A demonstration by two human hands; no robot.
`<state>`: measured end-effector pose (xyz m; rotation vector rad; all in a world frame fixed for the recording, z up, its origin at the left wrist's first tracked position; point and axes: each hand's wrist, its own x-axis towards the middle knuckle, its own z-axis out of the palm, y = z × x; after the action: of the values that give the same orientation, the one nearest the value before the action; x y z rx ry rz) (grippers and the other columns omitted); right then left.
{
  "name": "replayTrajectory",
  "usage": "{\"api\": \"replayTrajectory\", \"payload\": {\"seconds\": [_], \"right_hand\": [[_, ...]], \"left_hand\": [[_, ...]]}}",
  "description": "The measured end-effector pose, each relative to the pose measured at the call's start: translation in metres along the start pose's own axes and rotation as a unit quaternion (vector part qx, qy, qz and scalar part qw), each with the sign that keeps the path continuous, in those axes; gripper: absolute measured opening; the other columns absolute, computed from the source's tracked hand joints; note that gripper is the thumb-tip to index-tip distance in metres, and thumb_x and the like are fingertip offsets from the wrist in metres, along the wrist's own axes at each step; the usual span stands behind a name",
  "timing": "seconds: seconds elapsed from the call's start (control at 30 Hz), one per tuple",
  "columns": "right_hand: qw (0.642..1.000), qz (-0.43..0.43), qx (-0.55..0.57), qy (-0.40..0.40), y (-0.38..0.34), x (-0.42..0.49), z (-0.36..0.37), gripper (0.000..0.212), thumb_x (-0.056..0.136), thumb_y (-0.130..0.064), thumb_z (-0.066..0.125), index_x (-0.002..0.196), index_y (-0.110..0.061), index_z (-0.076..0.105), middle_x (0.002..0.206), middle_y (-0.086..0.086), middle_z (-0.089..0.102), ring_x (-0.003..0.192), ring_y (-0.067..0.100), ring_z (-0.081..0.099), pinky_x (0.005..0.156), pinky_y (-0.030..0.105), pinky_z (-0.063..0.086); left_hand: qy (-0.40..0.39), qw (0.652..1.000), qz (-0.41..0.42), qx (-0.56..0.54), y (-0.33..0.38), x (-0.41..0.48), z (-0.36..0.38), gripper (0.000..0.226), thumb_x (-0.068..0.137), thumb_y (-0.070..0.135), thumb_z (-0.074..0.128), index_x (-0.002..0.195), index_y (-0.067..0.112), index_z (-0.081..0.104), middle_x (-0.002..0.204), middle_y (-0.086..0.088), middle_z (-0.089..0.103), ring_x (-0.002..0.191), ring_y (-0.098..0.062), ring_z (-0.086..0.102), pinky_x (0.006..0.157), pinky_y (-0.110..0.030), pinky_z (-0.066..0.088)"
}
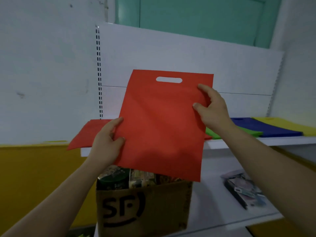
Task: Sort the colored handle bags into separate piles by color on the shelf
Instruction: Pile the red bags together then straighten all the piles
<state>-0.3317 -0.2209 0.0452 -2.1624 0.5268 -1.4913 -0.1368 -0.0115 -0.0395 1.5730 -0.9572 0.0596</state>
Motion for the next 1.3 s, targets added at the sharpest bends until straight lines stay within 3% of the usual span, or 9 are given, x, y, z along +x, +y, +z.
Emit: {"api": "replayTrajectory", "payload": {"seconds": [0.13, 0.3, 0.5, 0.7, 0.97, 1.1, 1.2, 1.3], "right_hand": [[1.0, 0.021, -0.011, -0.014, 0.027, -0.01, -0.062, 0.058, 0.086, -0.007, 0.063, 0.137, -0.026, 0.046, 0.132, -0.005, 0.045, 0.118, 0.006, 0.045, 0.103, 0.022, 0.035], [0.998, 0.055, -0.019, -0.029, 0.062, -0.016, -0.113, 0.058, 0.084, -0.009, 0.063, 0.137, -0.029, 0.046, 0.137, -0.001, 0.046, 0.122, 0.014, 0.048, 0.107, 0.035, 0.04], [0.996, 0.079, -0.023, -0.043, 0.087, -0.012, -0.134, 0.064, 0.082, -0.009, 0.065, 0.138, -0.029, 0.043, 0.137, 0.002, 0.046, 0.12, 0.017, 0.05, 0.105, 0.037, 0.042], [0.991, 0.091, -0.048, -0.083, 0.108, 0.006, -0.116, 0.07, 0.081, -0.007, 0.066, 0.141, -0.031, 0.038, 0.136, 0.006, 0.043, 0.115, 0.021, 0.052, 0.099, 0.036, 0.046], [0.994, 0.068, -0.045, -0.07, 0.133, 0.055, -0.051, 0.068, 0.08, -0.005, 0.065, 0.14, -0.026, 0.041, 0.132, 0.01, 0.045, 0.11, 0.022, 0.054, 0.094, 0.032, 0.048], [0.994, 0.082, -0.042, -0.065, 0.149, 0.081, -0.02, 0.068, 0.079, -0.006, 0.065, 0.139, -0.026, 0.042, 0.131, 0.012, 0.044, 0.11, 0.024, 0.055, 0.097, 0.037, 0.048], [0.993, 0.078, -0.05, -0.068, 0.16, 0.097, -0.001, 0.067, 0.079, -0.006, 0.065, 0.14, -0.023, 0.041, 0.133, 0.014, 0.043, 0.112, 0.024, 0.054, 0.096, 0.028, 0.045], [0.989, 0.069, -0.096, -0.094, 0.171, 0.109, 0.017, 0.064, 0.083, -0.009, 0.064, 0.141, -0.02, 0.04, 0.135, 0.015, 0.038, 0.115, 0.025, 0.05, 0.088, 0.016, 0.033]], "left_hand": [[-0.02, 1.0, 0.002, 0.011, 0.027, -0.027, 0.054, 0.062, 0.085, 0.0, 0.058, 0.136, 0.033, 0.045, 0.121, -0.008, 0.061, 0.105, -0.026, 0.06, 0.094, -0.043, 0.049], [-0.034, 0.999, -0.016, -0.004, 0.049, -0.05, 0.103, 0.063, 0.084, 0.001, 0.059, 0.136, 0.036, 0.045, 0.129, -0.007, 0.056, 0.11, -0.025, 0.058, 0.096, -0.048, 0.048], [-0.035, 0.999, -0.015, 0.013, 0.067, -0.053, 0.133, 0.061, 0.087, -0.001, 0.056, 0.139, 0.028, 0.042, 0.135, -0.005, 0.051, 0.113, -0.024, 0.056, 0.098, -0.042, 0.046], [-0.027, 0.998, -0.025, 0.044, 0.063, -0.036, 0.139, 0.061, 0.088, 0.001, 0.056, 0.14, 0.028, 0.042, 0.138, -0.006, 0.05, 0.114, -0.025, 0.055, 0.097, -0.039, 0.046], [-0.036, 0.991, -0.02, 0.13, 0.048, 0.02, 0.127, 0.066, 0.086, 0.003, 0.058, 0.145, 0.022, 0.036, 0.139, -0.006, 0.048, 0.117, -0.024, 0.052, 0.103, -0.042, 0.041], [-0.066, 0.98, -0.018, 0.187, 0.04, 0.048, 0.125, 0.068, 0.085, 0.012, 0.065, 0.146, 0.018, 0.033, 0.144, -0.004, 0.042, 0.122, -0.019, 0.046, 0.099, -0.029, 0.036], [-0.091, 0.973, -0.037, 0.211, 0.034, 0.062, 0.125, 0.072, 0.085, 0.02, 0.068, 0.147, 0.017, 0.031, 0.146, -0.004, 0.039, 0.128, -0.019, 0.042, 0.098, -0.028, 0.033], [-0.116, 0.965, -0.065, 0.226, 0.027, 0.074, 0.127, 0.074, 0.084, 0.026, 0.069, 0.147, 0.018, 0.031, 0.147, -0.005, 0.038, 0.128, -0.021, 0.043, 0.102, -0.03, 0.034]]}}
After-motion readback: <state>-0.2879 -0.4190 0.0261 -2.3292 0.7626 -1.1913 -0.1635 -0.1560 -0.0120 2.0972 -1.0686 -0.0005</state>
